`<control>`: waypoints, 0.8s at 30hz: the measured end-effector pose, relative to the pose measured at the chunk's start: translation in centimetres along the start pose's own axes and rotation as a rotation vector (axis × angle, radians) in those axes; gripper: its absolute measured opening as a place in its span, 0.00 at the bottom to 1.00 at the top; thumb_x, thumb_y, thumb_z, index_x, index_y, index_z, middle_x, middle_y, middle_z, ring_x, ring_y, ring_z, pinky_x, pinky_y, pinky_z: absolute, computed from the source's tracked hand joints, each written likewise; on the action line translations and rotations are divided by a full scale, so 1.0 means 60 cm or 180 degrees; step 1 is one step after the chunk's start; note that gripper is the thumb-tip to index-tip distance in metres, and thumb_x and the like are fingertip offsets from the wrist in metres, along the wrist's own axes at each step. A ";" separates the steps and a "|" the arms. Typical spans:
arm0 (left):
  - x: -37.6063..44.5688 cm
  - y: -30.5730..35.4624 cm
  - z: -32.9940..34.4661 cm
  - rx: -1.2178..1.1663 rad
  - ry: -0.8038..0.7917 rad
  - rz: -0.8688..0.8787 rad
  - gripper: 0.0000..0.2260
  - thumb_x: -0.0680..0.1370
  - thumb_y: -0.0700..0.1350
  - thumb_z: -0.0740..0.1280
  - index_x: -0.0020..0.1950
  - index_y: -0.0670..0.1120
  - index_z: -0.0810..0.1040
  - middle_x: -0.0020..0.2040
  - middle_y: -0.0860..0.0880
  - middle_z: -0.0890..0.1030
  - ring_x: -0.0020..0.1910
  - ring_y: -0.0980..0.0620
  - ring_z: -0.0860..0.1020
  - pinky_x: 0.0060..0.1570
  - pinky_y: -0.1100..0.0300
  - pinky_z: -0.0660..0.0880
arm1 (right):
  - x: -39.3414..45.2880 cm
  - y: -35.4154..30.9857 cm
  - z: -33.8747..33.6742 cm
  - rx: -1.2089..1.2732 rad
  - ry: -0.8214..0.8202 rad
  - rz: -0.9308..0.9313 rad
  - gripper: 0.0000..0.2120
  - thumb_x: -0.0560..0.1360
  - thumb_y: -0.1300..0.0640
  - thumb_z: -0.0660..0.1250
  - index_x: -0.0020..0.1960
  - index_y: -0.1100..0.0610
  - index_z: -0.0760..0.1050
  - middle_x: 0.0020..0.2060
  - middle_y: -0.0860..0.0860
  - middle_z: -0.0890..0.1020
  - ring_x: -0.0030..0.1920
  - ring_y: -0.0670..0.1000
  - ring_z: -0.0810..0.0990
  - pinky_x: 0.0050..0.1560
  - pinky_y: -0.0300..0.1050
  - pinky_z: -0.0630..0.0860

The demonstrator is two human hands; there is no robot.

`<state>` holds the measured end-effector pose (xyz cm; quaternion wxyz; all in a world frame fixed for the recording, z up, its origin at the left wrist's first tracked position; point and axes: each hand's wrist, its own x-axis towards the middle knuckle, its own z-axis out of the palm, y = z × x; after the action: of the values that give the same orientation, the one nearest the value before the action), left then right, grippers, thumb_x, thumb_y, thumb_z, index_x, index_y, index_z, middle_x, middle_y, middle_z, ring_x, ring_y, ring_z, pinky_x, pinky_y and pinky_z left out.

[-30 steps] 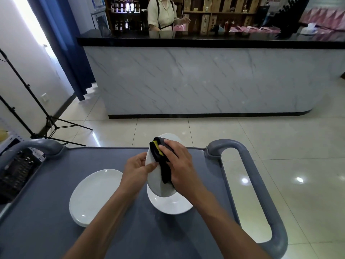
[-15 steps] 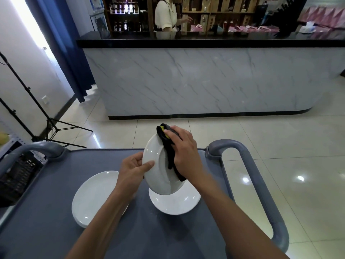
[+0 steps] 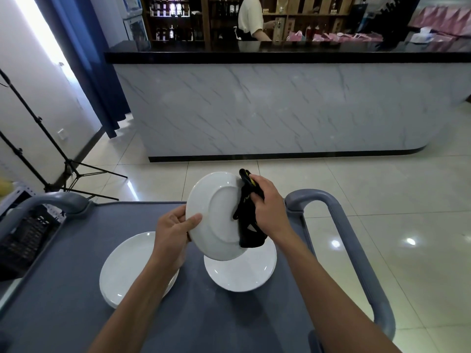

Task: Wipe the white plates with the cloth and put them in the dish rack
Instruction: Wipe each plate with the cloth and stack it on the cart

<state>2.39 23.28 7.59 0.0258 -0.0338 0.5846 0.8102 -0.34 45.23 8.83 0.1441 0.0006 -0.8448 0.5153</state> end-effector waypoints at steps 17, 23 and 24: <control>0.009 0.008 0.030 -0.0336 0.0844 0.0027 0.08 0.79 0.33 0.66 0.53 0.41 0.82 0.45 0.48 0.87 0.43 0.52 0.83 0.41 0.60 0.81 | -0.057 -0.002 0.032 -0.0488 -0.0236 -0.0406 0.23 0.77 0.71 0.61 0.70 0.57 0.74 0.69 0.51 0.73 0.70 0.53 0.68 0.72 0.51 0.65; 0.012 0.007 0.035 -0.0315 0.0930 -0.0055 0.07 0.79 0.33 0.65 0.54 0.38 0.81 0.50 0.39 0.84 0.48 0.42 0.81 0.51 0.49 0.80 | -0.100 -0.023 0.072 -0.0853 -0.0233 -0.0924 0.23 0.76 0.66 0.64 0.69 0.53 0.75 0.69 0.52 0.73 0.69 0.55 0.70 0.66 0.57 0.70; 0.012 0.006 0.035 -0.0333 0.0938 -0.0076 0.07 0.80 0.34 0.65 0.55 0.37 0.81 0.51 0.38 0.83 0.49 0.41 0.81 0.52 0.48 0.80 | -0.110 -0.028 0.080 -0.0870 -0.0230 -0.0993 0.23 0.75 0.65 0.64 0.69 0.52 0.74 0.70 0.52 0.73 0.69 0.55 0.70 0.66 0.55 0.70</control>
<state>1.59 25.14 8.54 -0.0524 -0.1606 0.5386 0.8254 5.04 39.33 6.63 0.1905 0.1303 -0.9012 0.3669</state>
